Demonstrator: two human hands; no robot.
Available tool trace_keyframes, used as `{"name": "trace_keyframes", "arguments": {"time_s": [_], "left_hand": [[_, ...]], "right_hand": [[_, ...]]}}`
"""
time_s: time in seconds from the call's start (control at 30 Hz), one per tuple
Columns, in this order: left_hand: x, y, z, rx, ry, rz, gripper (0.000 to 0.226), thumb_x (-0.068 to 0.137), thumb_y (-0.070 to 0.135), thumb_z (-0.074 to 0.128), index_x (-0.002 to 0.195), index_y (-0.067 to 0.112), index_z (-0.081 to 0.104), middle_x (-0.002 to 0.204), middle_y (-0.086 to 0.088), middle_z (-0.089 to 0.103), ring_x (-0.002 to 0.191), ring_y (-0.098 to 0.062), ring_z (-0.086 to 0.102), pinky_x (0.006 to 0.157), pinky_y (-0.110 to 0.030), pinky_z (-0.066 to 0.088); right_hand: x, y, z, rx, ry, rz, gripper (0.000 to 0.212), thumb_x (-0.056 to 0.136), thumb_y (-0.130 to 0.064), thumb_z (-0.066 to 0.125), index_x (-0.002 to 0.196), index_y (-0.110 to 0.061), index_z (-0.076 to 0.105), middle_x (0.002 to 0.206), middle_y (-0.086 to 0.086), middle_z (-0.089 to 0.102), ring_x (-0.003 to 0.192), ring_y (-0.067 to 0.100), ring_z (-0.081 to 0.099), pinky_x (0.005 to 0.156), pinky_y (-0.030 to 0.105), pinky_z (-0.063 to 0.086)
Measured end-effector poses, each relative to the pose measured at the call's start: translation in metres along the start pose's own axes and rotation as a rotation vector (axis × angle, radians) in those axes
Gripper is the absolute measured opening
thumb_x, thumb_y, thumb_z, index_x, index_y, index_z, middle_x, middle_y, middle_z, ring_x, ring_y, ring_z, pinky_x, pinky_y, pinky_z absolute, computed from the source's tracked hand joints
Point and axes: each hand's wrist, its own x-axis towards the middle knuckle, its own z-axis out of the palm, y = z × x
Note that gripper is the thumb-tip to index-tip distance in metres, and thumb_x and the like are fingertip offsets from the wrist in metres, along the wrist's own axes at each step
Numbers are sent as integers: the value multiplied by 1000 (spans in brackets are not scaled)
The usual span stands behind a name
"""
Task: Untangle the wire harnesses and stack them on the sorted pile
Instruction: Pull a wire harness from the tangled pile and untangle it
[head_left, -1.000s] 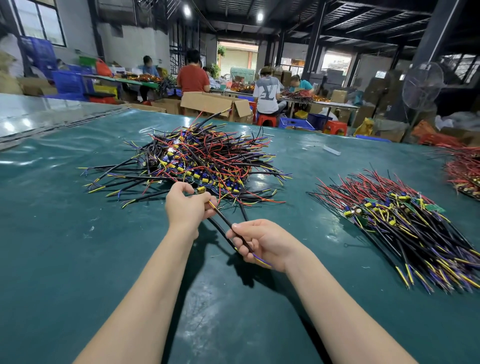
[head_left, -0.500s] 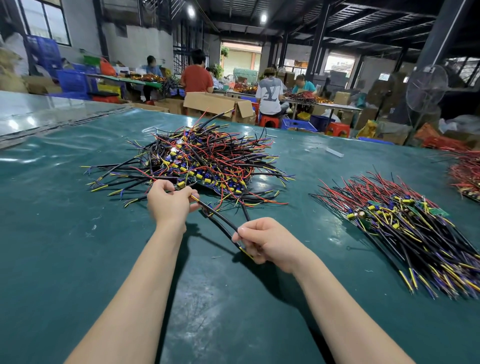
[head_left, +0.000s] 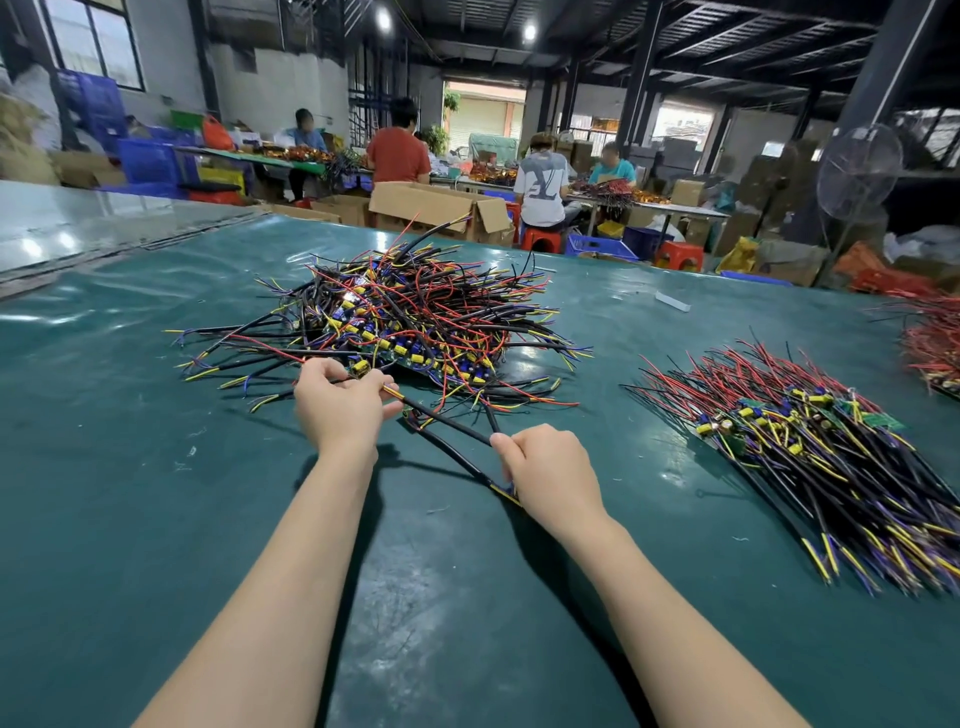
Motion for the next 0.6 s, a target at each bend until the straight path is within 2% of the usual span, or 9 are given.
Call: {"name": "trace_keyframes", "arguments": {"time_s": [0.13,0.2,0.3,0.37,0.47,0.6], "left_hand": [[-7,-4,3,59,-24,47,40,78,-10,58,71,20,32,61,-11,55,39,-6,59,46,-28,54],[-4,-4,-1,53,-10,51,40,78,-10,57,71,20,31,60,-10,55,39,-5,58,46,-28,55],[3,-2,-6,10,35,28,41,78,-12,55,71,20,30,59,-8,54,38,-4,58,44,-24,53],[3,-2,-4,9,33,22,41,78,-12,55,70,20,30,59,-8,54,37,-4,57,43,-24,52],[-3,-3,3,22,8,35,41,77,-11,56,71,21,31,60,-10,55,37,-5,56,45,-25,52],[-1,-3,-1,24,10,48,41,79,-10,56,72,21,31,62,-11,57,38,-5,57,42,-22,50]], "right_hand": [[3,8,-1,-6,13,50,42,95,-29,43,59,-10,51,69,14,56,73,32,51,66,32,40],[4,8,-3,82,-55,14,38,94,-25,45,59,-11,54,63,10,57,67,28,52,63,29,39],[3,7,-8,262,-226,-52,35,91,-12,46,58,-21,52,42,-6,46,38,7,44,51,21,37],[4,11,-11,307,-261,-18,34,90,-6,42,61,-20,52,40,-7,46,29,3,41,44,13,35],[6,16,-11,261,-217,67,33,88,-4,41,59,-17,51,43,-4,49,28,5,44,43,13,39],[7,13,-6,123,-174,85,36,87,-14,44,52,-20,49,52,0,53,48,20,49,61,27,46]]}}
